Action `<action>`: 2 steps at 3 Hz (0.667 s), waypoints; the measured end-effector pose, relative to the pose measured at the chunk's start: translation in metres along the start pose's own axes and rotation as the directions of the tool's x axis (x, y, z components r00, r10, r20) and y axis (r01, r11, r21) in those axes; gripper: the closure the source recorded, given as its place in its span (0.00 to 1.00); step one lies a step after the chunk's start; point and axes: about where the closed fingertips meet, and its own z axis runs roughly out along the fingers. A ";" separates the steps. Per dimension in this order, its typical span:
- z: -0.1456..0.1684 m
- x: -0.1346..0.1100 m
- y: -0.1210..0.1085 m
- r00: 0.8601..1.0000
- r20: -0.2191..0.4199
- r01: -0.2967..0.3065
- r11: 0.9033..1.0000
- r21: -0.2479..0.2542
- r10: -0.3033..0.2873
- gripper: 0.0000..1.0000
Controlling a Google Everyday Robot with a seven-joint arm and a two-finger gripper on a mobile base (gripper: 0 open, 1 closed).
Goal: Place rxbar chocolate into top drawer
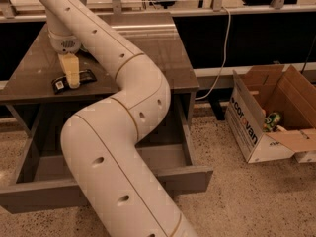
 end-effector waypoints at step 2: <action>-0.003 0.000 0.001 1.000 -0.001 -0.001 1.000 0.000 0.001 0.82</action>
Offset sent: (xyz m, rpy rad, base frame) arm -0.0002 -0.0005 0.0010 -0.0003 -0.0002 -0.0006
